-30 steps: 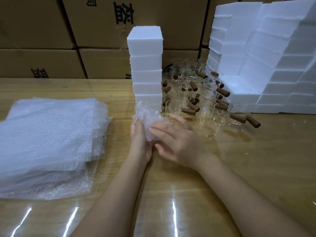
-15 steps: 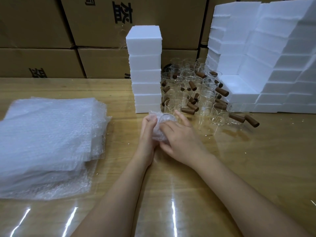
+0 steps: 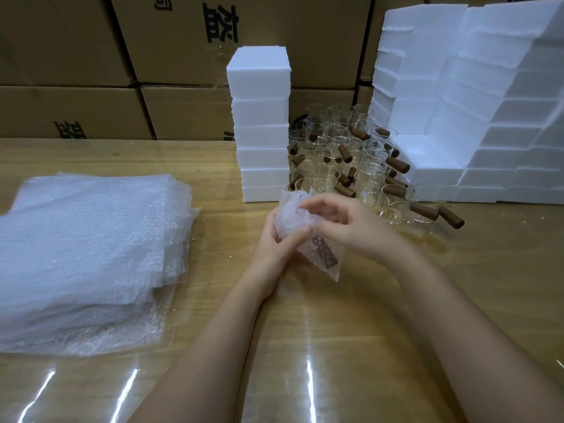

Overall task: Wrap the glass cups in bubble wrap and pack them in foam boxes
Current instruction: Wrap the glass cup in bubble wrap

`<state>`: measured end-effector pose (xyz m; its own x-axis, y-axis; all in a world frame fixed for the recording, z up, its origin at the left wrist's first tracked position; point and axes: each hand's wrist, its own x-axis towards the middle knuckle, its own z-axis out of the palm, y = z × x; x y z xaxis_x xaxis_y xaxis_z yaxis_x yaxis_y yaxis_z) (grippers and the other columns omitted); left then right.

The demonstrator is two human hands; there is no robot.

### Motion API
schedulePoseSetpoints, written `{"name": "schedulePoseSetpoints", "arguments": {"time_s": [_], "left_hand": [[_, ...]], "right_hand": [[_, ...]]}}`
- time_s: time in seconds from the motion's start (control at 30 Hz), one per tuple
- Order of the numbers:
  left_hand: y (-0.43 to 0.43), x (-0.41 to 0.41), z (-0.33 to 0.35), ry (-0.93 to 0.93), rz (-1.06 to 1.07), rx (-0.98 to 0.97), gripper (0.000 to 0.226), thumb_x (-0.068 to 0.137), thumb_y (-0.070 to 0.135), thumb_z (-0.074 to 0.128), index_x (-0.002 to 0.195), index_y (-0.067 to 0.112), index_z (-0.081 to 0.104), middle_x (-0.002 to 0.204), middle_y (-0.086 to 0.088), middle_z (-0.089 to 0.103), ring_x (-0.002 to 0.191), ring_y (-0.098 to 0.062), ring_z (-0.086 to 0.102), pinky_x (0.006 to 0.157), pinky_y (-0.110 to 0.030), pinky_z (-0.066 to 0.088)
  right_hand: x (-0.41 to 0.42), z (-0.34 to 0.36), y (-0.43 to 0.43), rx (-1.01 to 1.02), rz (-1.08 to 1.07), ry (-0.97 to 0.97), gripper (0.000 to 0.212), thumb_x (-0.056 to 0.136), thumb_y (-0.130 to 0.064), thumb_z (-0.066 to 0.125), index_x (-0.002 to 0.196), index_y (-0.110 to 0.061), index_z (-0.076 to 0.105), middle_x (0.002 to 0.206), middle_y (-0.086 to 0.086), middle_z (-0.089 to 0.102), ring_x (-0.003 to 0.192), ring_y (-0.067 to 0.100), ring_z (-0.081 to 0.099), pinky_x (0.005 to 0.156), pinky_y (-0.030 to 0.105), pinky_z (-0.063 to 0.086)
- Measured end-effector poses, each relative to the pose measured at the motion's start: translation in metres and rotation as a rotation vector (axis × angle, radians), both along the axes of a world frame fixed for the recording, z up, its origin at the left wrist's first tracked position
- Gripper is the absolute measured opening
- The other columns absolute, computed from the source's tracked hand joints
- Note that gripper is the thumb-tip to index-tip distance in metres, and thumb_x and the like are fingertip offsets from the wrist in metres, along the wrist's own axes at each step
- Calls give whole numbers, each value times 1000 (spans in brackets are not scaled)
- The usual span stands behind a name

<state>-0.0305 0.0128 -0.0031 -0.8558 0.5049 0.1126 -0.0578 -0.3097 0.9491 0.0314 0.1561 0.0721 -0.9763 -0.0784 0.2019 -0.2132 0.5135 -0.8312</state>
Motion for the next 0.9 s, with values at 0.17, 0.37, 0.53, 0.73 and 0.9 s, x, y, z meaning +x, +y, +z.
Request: {"name": "schedulePoseSetpoints", "arguments": {"time_s": [0.17, 0.37, 0.53, 0.73, 0.9], "left_hand": [[-3, -2, 4, -64, 19, 84, 89, 66, 33, 80, 134, -6, 39, 127, -35, 52, 116, -47, 53, 103, -55, 41], [-5, 2, 9, -190, 61, 186, 61, 70, 18, 70, 123, 7, 41, 103, -9, 71, 86, -22, 70, 68, -35, 57], [-8, 4, 14, -168, -139, 173, 71, 81, 30, 58, 143, 1, 36, 140, -29, 45, 129, -46, 42, 110, -57, 32], [-11, -5, 9, -192, -118, 180, 63, 85, 21, 59, 143, 6, 39, 136, -24, 52, 125, -39, 51, 105, -50, 41], [-2, 0, 3, -163, -100, 62, 74, 72, 17, 74, 139, 16, 41, 118, -5, 69, 110, -22, 65, 83, -29, 54]], "right_hand": [[3, 0, -10, 271, 77, 1, 20, 94, -24, 54, 112, -27, 61, 106, -10, 65, 99, 7, 61, 92, 33, 49], [-1, 2, -2, -57, -175, 135, 12, 92, -28, 57, 93, -36, 65, 91, -18, 69, 86, -8, 62, 75, 10, 49], [-11, -16, -7, -210, -330, 15, 32, 96, -36, 51, 126, -26, 52, 122, -5, 56, 101, 2, 55, 82, 15, 44], [-15, -32, -17, -596, -200, -277, 32, 102, -26, 41, 131, -20, 52, 125, 2, 62, 112, 19, 58, 99, 40, 46], [-17, -38, -20, -306, -463, -121, 27, 94, -10, 46, 115, -26, 53, 109, -1, 65, 99, 21, 63, 89, 46, 52]]}}
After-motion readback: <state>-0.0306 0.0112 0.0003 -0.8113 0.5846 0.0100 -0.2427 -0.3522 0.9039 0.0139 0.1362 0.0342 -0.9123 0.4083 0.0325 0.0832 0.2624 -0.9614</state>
